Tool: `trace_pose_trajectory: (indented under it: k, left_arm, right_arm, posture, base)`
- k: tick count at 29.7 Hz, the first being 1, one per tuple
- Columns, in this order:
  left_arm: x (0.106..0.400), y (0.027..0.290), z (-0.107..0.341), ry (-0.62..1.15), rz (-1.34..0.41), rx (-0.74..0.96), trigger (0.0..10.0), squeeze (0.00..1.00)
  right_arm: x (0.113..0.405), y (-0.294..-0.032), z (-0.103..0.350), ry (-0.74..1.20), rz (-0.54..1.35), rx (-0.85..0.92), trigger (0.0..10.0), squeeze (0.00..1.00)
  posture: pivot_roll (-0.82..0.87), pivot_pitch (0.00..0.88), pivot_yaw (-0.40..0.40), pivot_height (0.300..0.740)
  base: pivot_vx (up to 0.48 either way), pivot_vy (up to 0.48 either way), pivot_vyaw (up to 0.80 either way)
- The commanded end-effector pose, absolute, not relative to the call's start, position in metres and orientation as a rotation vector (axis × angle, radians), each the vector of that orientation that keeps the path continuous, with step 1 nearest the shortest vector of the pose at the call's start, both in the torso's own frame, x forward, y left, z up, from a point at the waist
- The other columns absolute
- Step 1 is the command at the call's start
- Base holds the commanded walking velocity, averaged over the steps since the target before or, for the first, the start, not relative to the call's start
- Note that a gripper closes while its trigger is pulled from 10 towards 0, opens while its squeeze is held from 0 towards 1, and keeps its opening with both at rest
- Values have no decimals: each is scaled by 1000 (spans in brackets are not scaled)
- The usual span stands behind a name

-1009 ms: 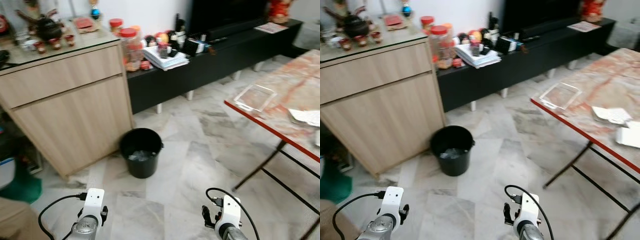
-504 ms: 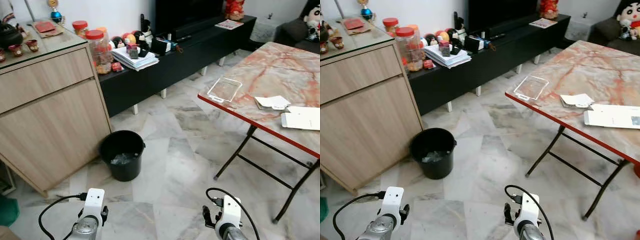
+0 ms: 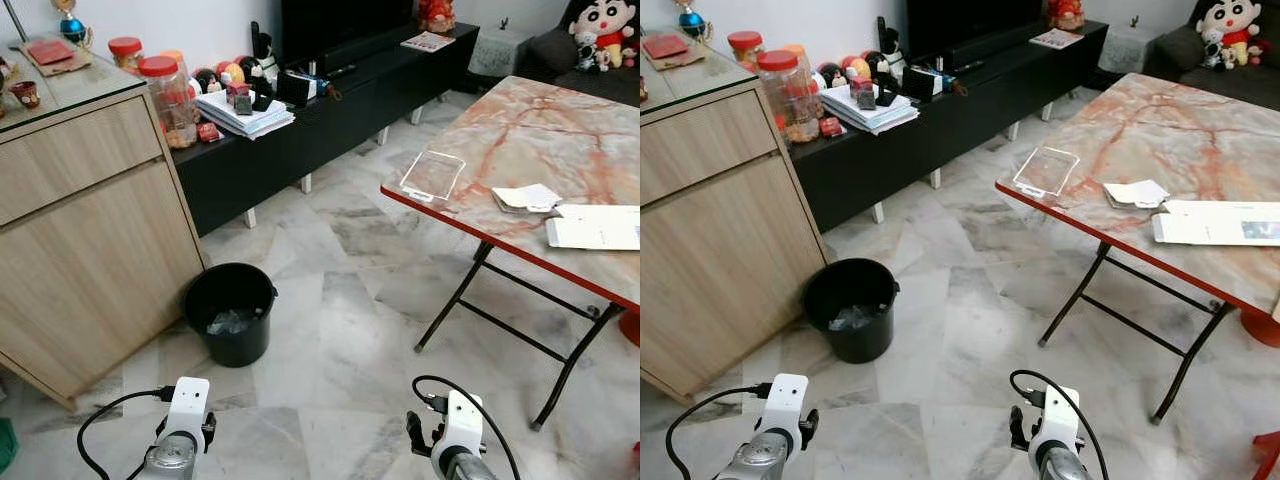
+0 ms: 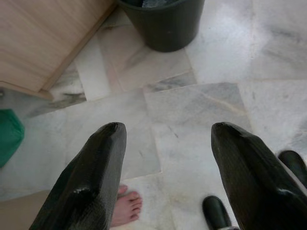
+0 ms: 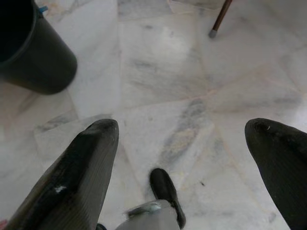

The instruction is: Picking trash to rubbish bin

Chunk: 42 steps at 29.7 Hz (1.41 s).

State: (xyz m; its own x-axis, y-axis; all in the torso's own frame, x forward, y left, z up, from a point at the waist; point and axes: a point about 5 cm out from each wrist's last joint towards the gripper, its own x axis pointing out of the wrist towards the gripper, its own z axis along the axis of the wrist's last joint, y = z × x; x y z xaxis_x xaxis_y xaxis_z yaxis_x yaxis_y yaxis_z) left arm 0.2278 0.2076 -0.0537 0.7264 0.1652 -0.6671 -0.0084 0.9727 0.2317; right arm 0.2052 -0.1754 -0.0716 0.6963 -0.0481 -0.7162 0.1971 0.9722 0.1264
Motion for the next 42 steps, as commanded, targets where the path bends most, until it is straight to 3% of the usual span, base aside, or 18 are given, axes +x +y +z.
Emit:
trace_pose_trajectory:
  k: [1, 16, 23, 42]
  left_arm:
    - [228, 208, -54, 765, 91, 243, 10000, 0]
    - [229, 209, -53, 764, 95, 240, 10000, 0]
    - [230, 208, -52, 757, 88, 241, 10000, 0]
    - [242, 200, -46, 722, 59, 227, 10000, 0]
  right_arm:
    - [205, -177, -72, 796, -143, 191, 10000, 0]
    - [207, -177, -70, 780, -157, 210, 10000, 0]
    - [207, -177, -70, 780, -159, 213, 10000, 0]
    - [209, -177, -69, 774, -158, 208, 10000, 0]
  posture:
    - [-82, 0, -8, 740]
    - [-79, 0, -3, 740]
    - [-82, 0, -1, 740]
    - [-83, 0, -2, 740]
  base:
    - [0, -480, -788]
    - [0, -480, 0]
    - [0, -410, -677]
    - [0, 0, -33]
